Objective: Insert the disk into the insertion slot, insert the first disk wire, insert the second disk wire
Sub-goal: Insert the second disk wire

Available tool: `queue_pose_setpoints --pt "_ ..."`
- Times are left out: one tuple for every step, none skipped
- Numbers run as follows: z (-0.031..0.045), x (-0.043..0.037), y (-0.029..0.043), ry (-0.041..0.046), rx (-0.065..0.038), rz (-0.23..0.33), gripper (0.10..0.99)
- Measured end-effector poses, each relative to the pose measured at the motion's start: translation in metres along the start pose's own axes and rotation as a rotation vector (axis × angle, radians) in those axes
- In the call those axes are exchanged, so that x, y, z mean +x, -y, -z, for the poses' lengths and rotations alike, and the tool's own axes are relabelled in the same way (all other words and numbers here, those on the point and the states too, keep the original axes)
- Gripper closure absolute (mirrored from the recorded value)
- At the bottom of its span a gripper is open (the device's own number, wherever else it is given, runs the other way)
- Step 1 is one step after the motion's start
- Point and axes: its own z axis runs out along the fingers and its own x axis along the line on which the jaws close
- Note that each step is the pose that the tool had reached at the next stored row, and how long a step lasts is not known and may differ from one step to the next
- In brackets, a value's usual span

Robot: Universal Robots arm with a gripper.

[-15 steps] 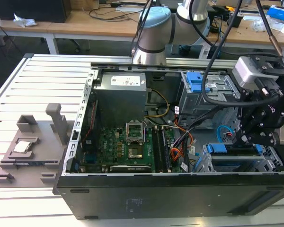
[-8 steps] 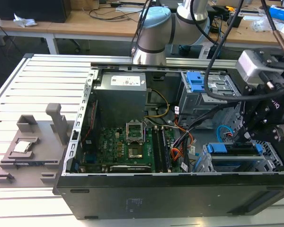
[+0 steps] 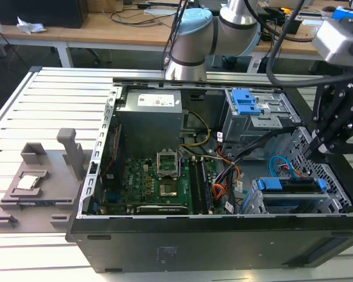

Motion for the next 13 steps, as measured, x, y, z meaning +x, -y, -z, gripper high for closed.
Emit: queue_pose_setpoints --pt "0.0015 0.0 -0.0001 0.0002 0.0 0.0 0.98" --pt "0.0016 0.0 -0.0001 0.0004 0.0 0.0 0.98" --pt "0.0018 -0.0001 -0.0001 0.0001 0.0 0.0 0.98" --pt "0.0018 -0.0001 -0.0001 0.0001 0.0 0.0 0.98" --pt "0.0018 -0.0001 -0.0001 0.0001 0.0 0.0 0.98" --pt "0.0018 -0.0001 -0.0001 0.0002 0.0 0.0 0.98" --pt "0.0018 -0.0001 -0.0001 0.0002 0.0 0.0 0.98" --pt "0.0018 -0.0001 -0.0001 0.0002 0.0 0.0 0.98" --pt "0.0019 0.0 -0.0002 0.0001 0.0 0.0 0.98" --pt "0.0019 -0.0001 -0.0001 0.0001 0.0 0.0 0.98" --pt "0.0019 -0.0001 -0.0001 0.0001 0.0 0.0 0.98" --pt "0.0019 -0.0001 -0.0001 0.0001 0.0 0.0 0.98" --pt "0.0019 -0.0001 -0.0001 0.0001 0.0 0.0 0.98"
